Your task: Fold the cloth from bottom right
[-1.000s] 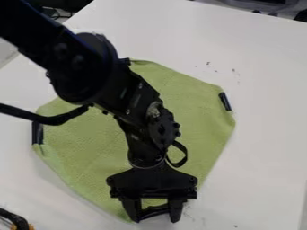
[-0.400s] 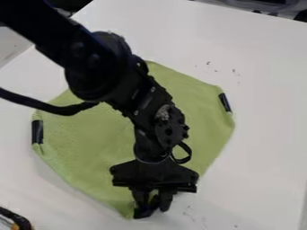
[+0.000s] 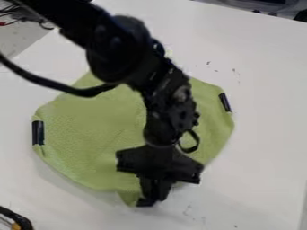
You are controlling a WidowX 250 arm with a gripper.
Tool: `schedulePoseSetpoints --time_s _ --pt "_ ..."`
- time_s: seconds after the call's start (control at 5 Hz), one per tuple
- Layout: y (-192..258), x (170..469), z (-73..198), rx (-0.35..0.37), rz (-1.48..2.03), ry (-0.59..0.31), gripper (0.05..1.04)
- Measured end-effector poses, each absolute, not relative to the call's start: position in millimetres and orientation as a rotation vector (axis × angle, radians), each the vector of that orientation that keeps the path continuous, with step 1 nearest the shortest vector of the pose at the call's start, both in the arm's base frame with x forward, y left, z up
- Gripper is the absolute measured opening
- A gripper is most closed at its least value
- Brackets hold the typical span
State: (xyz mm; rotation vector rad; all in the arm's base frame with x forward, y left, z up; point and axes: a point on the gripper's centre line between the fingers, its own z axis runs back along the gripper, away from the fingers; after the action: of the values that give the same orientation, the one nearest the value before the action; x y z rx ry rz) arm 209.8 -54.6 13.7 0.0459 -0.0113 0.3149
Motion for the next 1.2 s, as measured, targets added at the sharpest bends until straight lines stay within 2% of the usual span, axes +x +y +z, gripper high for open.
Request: schedulePoseSetpoints --time_s 0.2,0.4,0.6,0.8,1.0,1.2 --pt "-52.3 228.4 43.7 0.068 0.285 0.054 0.1" --pt "-35.7 260.2 56.9 0.05 0.233 0.085 0.095" --pt "-8.9 292.7 45.0 -0.001 0.191 0.06 0.095" --pt "16.2 323.6 19.5 -0.058 0.118 0.055 0.094" --pt "30.1 338.7 7.3 -0.088 0.091 0.058 0.094" --pt "33.5 344.6 7.0 -0.088 0.088 0.048 0.114"
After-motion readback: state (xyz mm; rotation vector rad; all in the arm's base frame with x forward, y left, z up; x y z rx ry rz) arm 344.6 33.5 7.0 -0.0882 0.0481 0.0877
